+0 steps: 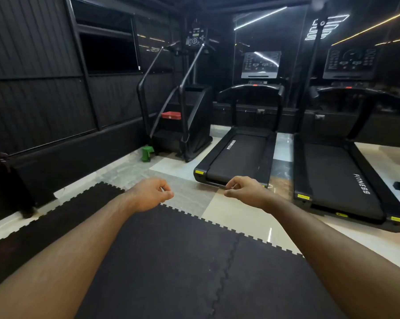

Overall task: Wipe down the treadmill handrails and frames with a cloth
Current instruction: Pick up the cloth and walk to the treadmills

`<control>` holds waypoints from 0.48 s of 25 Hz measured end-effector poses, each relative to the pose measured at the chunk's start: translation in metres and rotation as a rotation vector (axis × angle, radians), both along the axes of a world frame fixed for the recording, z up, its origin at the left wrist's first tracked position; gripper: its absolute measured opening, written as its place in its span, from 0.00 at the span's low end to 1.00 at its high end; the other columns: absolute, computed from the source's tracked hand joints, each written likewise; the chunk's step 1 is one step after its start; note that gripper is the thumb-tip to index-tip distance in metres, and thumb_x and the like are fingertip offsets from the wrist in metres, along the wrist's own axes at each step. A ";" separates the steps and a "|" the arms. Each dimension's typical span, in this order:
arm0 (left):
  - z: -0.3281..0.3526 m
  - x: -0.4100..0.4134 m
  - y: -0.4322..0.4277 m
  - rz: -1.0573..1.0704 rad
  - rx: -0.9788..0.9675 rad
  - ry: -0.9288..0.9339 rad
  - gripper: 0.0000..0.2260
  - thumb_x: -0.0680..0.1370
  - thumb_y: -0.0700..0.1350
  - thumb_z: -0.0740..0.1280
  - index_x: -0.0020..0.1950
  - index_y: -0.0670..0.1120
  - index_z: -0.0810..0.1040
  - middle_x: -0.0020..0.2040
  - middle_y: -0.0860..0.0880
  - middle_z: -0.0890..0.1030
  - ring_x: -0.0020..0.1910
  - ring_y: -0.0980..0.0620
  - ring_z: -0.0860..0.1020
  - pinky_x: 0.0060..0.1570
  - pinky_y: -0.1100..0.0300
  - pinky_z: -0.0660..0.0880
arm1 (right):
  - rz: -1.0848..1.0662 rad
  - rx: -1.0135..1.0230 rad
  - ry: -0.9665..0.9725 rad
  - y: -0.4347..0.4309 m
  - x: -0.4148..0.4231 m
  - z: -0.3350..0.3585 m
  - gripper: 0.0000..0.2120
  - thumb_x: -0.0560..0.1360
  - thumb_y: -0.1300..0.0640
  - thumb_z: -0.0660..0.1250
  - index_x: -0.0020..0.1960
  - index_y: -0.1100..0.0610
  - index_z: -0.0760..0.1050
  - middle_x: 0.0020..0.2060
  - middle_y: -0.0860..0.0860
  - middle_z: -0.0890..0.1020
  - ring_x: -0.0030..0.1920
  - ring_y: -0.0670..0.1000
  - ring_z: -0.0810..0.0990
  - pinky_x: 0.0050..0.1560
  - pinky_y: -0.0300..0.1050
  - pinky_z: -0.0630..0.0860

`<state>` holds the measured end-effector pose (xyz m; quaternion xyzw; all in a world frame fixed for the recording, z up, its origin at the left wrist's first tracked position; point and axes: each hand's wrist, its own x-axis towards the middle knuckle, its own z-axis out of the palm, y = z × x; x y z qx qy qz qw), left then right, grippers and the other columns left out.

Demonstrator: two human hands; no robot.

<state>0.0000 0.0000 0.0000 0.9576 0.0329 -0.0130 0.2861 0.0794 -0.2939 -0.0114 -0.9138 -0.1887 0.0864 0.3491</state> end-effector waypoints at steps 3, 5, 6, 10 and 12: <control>-0.015 0.041 0.030 0.032 -0.001 0.018 0.06 0.78 0.53 0.67 0.48 0.53 0.80 0.45 0.51 0.82 0.44 0.55 0.80 0.47 0.57 0.77 | 0.019 -0.001 0.005 0.032 0.045 -0.010 0.13 0.77 0.49 0.71 0.59 0.52 0.78 0.52 0.49 0.80 0.51 0.47 0.78 0.49 0.42 0.76; -0.026 0.078 0.054 0.062 0.006 0.031 0.06 0.78 0.54 0.67 0.48 0.53 0.80 0.45 0.52 0.82 0.43 0.55 0.80 0.47 0.56 0.78 | 0.051 -0.008 0.021 0.057 0.088 -0.018 0.13 0.77 0.49 0.70 0.59 0.52 0.78 0.52 0.49 0.80 0.52 0.46 0.78 0.52 0.43 0.77; -0.031 0.101 0.069 0.083 0.008 0.033 0.06 0.77 0.54 0.67 0.47 0.54 0.80 0.45 0.52 0.82 0.44 0.55 0.80 0.47 0.55 0.78 | 0.067 -0.008 0.024 0.072 0.114 -0.023 0.13 0.77 0.49 0.70 0.59 0.52 0.78 0.52 0.49 0.80 0.51 0.46 0.78 0.52 0.43 0.76; -0.035 0.194 0.125 0.166 -0.013 0.025 0.05 0.76 0.55 0.68 0.46 0.55 0.80 0.45 0.53 0.82 0.44 0.54 0.80 0.50 0.52 0.79 | 0.144 -0.022 0.026 0.131 0.227 -0.028 0.14 0.77 0.49 0.70 0.60 0.53 0.77 0.50 0.47 0.79 0.49 0.45 0.77 0.47 0.39 0.73; -0.029 0.246 0.157 0.217 -0.035 0.018 0.06 0.76 0.56 0.68 0.45 0.55 0.80 0.44 0.53 0.82 0.43 0.55 0.80 0.50 0.51 0.80 | 0.181 -0.027 0.031 0.169 0.290 -0.021 0.14 0.77 0.49 0.69 0.61 0.53 0.77 0.52 0.48 0.79 0.50 0.45 0.77 0.48 0.40 0.74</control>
